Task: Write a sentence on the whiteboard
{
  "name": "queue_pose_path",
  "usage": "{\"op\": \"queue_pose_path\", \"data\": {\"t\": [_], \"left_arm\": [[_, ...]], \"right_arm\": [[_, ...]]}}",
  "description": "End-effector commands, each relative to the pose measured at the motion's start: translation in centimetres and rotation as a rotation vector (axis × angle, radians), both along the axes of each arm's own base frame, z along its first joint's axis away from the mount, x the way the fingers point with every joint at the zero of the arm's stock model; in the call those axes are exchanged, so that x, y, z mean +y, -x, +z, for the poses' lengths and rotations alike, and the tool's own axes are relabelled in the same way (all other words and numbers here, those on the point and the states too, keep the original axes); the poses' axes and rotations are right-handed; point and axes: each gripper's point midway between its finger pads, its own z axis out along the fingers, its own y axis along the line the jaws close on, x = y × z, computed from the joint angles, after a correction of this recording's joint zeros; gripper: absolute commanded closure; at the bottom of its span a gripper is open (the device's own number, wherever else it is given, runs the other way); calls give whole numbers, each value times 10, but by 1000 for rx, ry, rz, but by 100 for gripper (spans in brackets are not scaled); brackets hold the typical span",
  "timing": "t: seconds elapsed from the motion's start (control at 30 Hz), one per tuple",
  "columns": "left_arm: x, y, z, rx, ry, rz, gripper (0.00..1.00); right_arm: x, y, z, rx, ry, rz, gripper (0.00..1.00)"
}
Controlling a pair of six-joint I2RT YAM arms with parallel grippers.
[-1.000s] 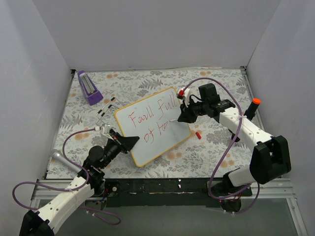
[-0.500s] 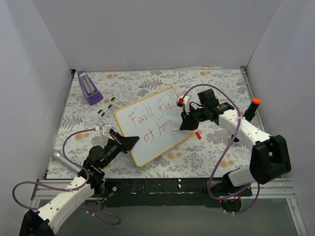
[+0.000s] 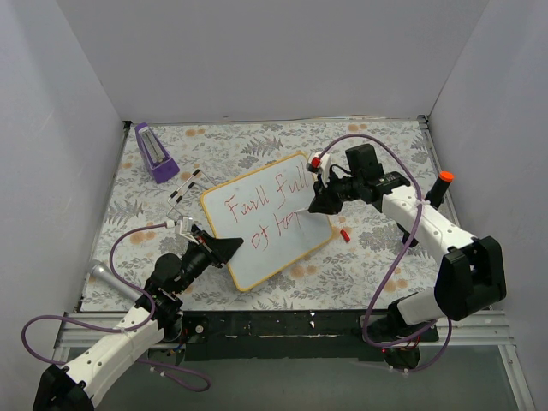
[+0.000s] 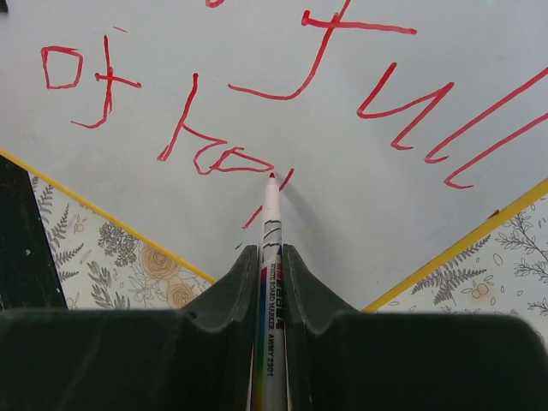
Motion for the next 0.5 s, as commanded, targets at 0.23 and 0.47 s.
{"op": "queue_pose_path", "data": {"t": [0.23,0.47], "left_arm": [[0,4,39,-141,108,-11,100],[1,4,41,-144,113,-9,100]], "right_arm": [[1,-26,7,-42,-2,-75,99],[-9,-34,4,-34,-2,-124,99]]}}
